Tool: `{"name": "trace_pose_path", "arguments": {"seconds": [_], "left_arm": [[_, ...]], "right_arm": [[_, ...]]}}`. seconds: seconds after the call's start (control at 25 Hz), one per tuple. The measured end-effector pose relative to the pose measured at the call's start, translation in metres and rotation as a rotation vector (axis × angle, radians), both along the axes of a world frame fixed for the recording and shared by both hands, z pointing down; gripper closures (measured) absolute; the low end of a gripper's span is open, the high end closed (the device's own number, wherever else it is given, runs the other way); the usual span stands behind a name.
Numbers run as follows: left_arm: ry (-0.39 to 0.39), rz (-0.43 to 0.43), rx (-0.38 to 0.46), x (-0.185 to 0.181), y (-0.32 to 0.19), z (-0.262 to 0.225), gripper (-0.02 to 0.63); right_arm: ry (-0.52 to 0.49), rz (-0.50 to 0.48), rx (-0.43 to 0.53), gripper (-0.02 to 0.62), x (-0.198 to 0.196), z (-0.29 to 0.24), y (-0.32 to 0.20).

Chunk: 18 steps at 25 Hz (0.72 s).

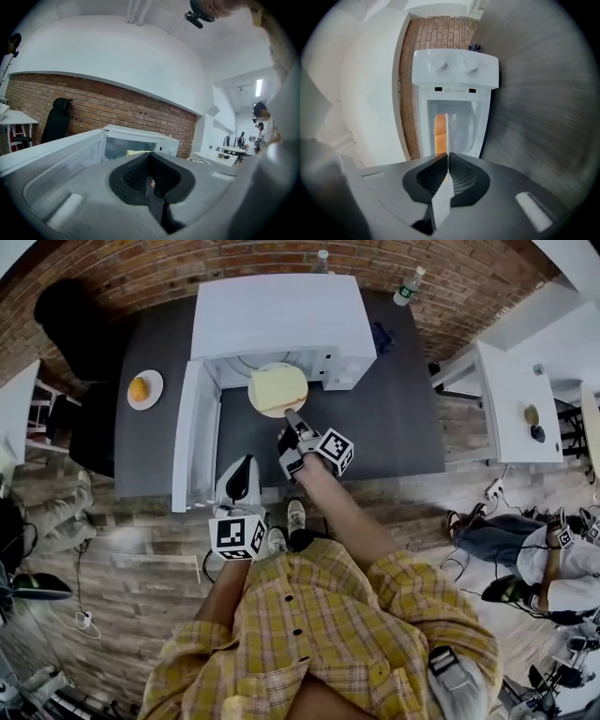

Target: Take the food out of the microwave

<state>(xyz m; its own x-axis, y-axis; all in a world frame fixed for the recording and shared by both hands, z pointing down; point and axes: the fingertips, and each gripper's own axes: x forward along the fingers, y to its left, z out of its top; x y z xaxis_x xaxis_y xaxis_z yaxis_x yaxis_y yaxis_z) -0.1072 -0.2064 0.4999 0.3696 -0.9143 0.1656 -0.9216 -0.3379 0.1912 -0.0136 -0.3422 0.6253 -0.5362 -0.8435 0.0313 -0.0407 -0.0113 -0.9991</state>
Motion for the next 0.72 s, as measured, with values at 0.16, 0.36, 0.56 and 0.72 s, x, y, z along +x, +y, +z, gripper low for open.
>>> {"name": "trace_pose_path", "arguments": {"seconds": [0.16, 0.36, 0.56, 0.72], "left_arm": [[-0.004, 0.012, 0.016, 0.004, 0.008, -0.002, 0.604], [-0.01, 0.018, 0.036, 0.007, 0.019, -0.012, 0.606], [-0.008, 0.014, 0.057, 0.011, 0.027, -0.018, 0.605], [-0.008, 0.015, 0.07, 0.01, 0.032, -0.023, 0.604]], "right_arm": [[-0.017, 0.003, 0.006, 0.581, 0.001, -0.01, 0.02], [-0.039, 0.004, 0.002, 0.583, 0.002, -0.028, 0.048], [-0.06, 0.009, 0.017, 0.583, 0.009, -0.044, 0.071], [-0.058, 0.008, 0.025, 0.583, 0.01, -0.053, 0.086]]}}
